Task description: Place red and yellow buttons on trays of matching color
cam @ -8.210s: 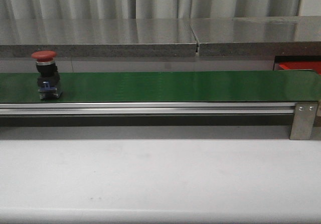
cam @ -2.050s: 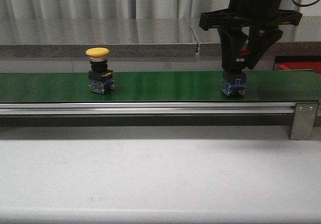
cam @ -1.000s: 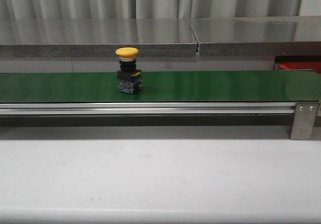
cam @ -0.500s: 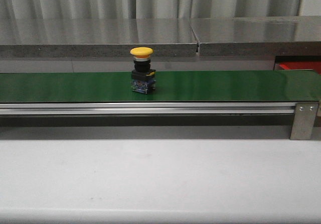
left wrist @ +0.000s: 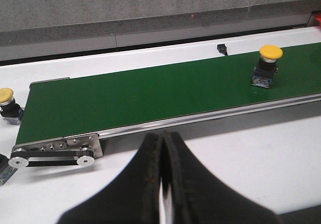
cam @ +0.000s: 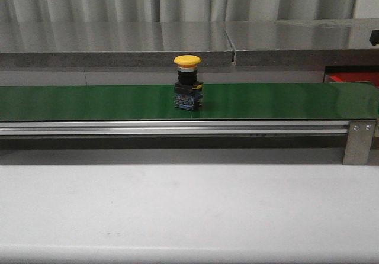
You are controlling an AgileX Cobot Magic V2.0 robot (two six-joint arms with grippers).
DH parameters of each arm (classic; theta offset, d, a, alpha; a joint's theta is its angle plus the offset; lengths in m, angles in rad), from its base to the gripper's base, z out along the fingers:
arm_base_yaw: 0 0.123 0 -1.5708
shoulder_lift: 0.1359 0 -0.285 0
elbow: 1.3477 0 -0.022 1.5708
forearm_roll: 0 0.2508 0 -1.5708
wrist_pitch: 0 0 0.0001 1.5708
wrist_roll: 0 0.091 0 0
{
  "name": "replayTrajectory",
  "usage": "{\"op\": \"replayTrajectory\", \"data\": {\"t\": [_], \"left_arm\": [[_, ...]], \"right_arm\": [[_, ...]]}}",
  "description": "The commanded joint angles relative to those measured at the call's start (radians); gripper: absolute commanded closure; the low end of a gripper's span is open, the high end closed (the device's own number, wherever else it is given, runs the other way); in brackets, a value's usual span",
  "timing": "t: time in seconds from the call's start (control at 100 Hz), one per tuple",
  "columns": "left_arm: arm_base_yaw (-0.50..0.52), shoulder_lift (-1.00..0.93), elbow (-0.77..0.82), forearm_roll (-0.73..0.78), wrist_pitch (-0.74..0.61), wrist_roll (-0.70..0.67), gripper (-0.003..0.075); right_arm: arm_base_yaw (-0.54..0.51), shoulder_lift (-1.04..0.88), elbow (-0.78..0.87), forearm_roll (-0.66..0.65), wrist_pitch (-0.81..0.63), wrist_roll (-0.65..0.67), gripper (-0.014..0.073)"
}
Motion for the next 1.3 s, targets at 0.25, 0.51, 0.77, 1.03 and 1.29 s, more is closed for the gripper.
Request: {"op": "replayTrajectory", "data": {"t": [0.25,0.51,0.77,1.03,1.29], "left_arm": [[-0.008,0.008,-0.025,-0.02,-0.065,-0.004,0.0741],[-0.008,0.008,-0.025,-0.02,-0.065,-0.004,0.0741],[-0.008,0.008,-0.025,-0.02,-0.065,-0.004,0.0741],[-0.008,0.008,-0.025,-0.02,-0.065,-0.004,0.0741],[-0.008,0.008,-0.025,-0.02,-0.065,-0.004,0.0741]], "right_arm": [[-0.005,0.006,-0.087,0.038,-0.117,-0.014,0.0377],[-0.005,0.042,-0.087,0.076,-0.165,-0.014,0.0371],[-0.005,0.04,-0.087,0.077,-0.174,-0.014,-0.0001],[-0.005,-0.016,-0.087,0.077,-0.156,-0.014,-0.0019],[0.002,-0.099,-0.086,0.077,-0.105,-0.021,-0.0019]]}}
